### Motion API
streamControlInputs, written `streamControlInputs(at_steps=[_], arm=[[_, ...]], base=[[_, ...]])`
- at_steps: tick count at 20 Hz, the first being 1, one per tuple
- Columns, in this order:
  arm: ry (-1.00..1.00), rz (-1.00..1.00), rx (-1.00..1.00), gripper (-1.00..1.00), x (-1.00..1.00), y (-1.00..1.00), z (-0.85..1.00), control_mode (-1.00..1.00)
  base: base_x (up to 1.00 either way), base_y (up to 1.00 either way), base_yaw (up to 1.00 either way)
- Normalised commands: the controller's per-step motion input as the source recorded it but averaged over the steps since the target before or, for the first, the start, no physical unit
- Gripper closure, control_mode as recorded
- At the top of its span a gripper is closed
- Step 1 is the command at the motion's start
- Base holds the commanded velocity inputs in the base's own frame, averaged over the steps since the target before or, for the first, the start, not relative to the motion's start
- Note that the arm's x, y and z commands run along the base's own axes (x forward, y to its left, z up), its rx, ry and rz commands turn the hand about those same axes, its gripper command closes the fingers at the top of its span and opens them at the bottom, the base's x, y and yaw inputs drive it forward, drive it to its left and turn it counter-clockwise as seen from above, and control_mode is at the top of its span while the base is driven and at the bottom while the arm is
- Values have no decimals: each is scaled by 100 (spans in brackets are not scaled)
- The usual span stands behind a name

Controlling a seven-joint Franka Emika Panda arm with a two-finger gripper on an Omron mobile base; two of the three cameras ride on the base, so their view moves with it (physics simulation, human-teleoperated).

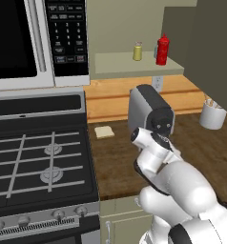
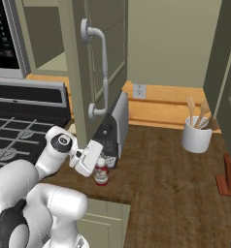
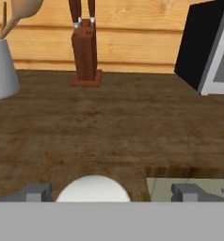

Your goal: Put the shaker and condiment bottle from the counter next to their counterparts in the cabinet.

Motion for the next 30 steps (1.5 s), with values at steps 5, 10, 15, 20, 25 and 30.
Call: streamControlInputs(at_steps=[5,10,15,20,25,30], arm=[[0,0,1,-100,-2,0,-37,-100],[0,1,0,100,-1,0,-45,-100],[0,1,1,100,-13,0,-22,-100],[0,9,3,100,-22,18,10,-100],[0,16,-1,100,-13,48,54,-100],[0,15,0,100,-13,35,84,-100]], base=[[0,0,0],[0,0,0],[0,0,0],[0,0,0],[0,0,0],[0,0,0]])
